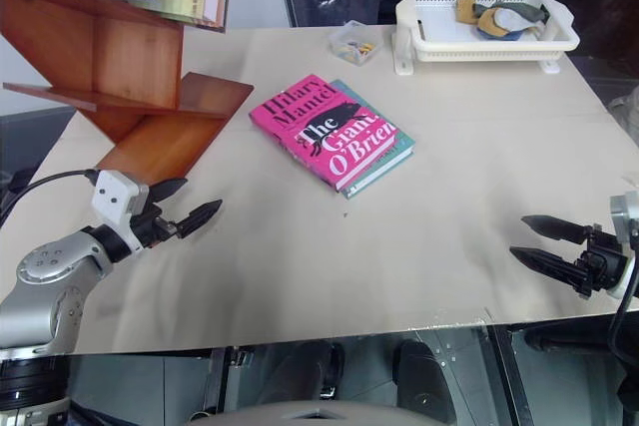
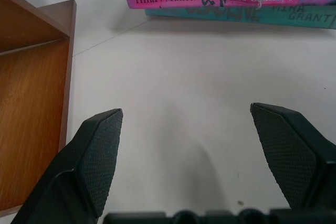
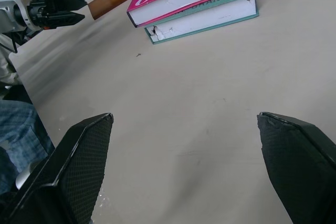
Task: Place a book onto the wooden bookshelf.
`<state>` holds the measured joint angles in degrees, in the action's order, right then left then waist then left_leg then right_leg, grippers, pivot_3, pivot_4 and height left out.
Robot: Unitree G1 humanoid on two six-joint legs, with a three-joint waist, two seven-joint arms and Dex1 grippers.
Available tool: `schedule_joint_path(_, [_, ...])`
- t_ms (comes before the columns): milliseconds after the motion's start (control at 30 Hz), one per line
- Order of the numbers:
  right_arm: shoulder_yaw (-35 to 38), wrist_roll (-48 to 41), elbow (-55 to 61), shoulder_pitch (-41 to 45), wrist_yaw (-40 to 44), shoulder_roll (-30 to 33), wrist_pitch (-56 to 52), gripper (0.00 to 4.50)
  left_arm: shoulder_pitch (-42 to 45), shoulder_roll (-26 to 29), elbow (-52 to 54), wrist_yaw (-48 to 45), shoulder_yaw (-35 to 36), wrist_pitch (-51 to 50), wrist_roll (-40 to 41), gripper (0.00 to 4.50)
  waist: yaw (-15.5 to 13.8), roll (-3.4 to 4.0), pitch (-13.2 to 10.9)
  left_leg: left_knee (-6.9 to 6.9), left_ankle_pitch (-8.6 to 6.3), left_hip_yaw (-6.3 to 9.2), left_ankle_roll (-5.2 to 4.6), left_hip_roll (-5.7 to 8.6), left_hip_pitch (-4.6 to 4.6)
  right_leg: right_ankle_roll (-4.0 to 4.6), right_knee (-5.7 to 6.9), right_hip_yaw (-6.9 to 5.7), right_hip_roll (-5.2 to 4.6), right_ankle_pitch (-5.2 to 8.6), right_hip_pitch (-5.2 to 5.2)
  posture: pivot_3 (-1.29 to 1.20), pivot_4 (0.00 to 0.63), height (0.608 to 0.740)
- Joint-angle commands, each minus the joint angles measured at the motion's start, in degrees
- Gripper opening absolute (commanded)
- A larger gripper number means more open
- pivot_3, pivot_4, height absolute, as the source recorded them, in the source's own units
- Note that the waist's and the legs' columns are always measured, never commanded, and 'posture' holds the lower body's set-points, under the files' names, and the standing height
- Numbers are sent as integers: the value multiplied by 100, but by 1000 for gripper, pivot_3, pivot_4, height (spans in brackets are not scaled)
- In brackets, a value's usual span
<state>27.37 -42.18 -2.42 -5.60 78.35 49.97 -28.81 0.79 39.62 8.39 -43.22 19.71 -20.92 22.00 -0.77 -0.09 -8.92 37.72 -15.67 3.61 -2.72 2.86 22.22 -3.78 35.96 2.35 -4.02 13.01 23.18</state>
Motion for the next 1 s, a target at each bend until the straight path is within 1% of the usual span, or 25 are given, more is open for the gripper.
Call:
schedule_joint_path(33, [190, -127, 230, -67, -31, -21, -12, 4500, 25, 129, 29, -65, 36, 116, -17, 4287, -4, 0, 0, 0, 0, 0, 0, 0, 0, 0, 0, 0, 0, 0, 0, 0, 150, 740])
schedule_joint_path(167, [161, -89, 320, -198, -50, -95, 59, 4500, -58, 115, 3, -44, 38, 163, -104, 4287, -4, 0, 0, 0, 0, 2, 0, 0, 2, 0, 0, -1, 0, 0, 1, 0, 150, 740])
schedule_joint_path(633, [442, -298, 696, -552, -197, -68, -62, 4500, 295, 63, -303, 31, -101, 282, -252, 4287, -5, 0, 0, 0, 0, 2, 0, 1, 2, 0, 1, -1, 0, 0, 1, 0, 150, 740])
schedule_joint_path(1000, [472, -391, 872, -563, -315, -73, -171, 4500, 305, 3, -271, 116, -132, 259, -219, 4287, -2, -1, 0, 0, 0, 1, 0, 1, 2, -1, 2, -1, 0, 0, 1, 0, 150, 740])
